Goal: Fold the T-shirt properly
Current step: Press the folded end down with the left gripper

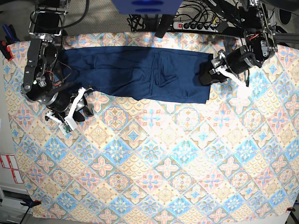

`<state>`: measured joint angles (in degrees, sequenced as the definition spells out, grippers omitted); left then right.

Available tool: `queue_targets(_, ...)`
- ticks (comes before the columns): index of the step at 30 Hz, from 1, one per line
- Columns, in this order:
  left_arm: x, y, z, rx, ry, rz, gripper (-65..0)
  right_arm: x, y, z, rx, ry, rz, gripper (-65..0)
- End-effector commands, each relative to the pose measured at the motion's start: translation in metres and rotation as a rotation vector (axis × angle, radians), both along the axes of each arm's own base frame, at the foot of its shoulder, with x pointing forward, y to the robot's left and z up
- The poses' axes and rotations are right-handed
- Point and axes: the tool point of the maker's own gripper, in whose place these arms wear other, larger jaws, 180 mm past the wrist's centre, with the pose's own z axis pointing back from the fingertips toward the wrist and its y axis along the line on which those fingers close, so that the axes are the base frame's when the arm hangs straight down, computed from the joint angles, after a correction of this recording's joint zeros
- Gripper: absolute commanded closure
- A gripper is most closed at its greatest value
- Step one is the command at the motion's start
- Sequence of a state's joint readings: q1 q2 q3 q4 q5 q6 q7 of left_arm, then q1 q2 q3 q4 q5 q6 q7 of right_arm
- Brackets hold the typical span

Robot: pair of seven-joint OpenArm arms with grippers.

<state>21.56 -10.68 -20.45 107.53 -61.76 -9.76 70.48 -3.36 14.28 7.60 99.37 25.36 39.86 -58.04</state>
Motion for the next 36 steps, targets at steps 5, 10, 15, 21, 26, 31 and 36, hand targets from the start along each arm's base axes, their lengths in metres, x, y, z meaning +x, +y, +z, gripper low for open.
queue_targets(5,0.005,-0.016,0.010,-0.031,-0.039,-0.043,-23.8,0.009,0.001,0.013,0.012,-0.050,0.008,-20.0)
queue_targets(10,0.002,-0.043,0.009,-0.058,-0.033,-0.128,-23.8,0.009,0.001,0.013,0.012,-0.050,0.008,-20.0)
queue_targets(15,0.008,-0.064,0.014,-0.076,-0.053,-0.193,-23.9,0.008,0.001,0.013,0.011,-0.050,0.008,-20.0)
queue_targets(21,0.004,-0.074,0.014,-0.090,-0.048,-0.222,-23.9,0.009,0.001,0.015,0.010,-0.056,0.009,-20.0)
queue_targets(26,0.003,-0.075,0.014,-0.092,-0.050,-0.222,-23.8,0.009,0.001,0.015,0.010,-0.056,0.009,-20.0)
queue_targets(31,0.003,-0.074,0.014,-0.092,-0.048,-0.223,-26.7,0.009,0.001,0.015,0.010,-0.056,0.008,-20.0)
queue_targets(36,0.001,-0.076,0.014,-0.090,-0.035,-0.243,-39.2,0.009,0.000,0.015,0.010,-0.055,0.007,-20.0)
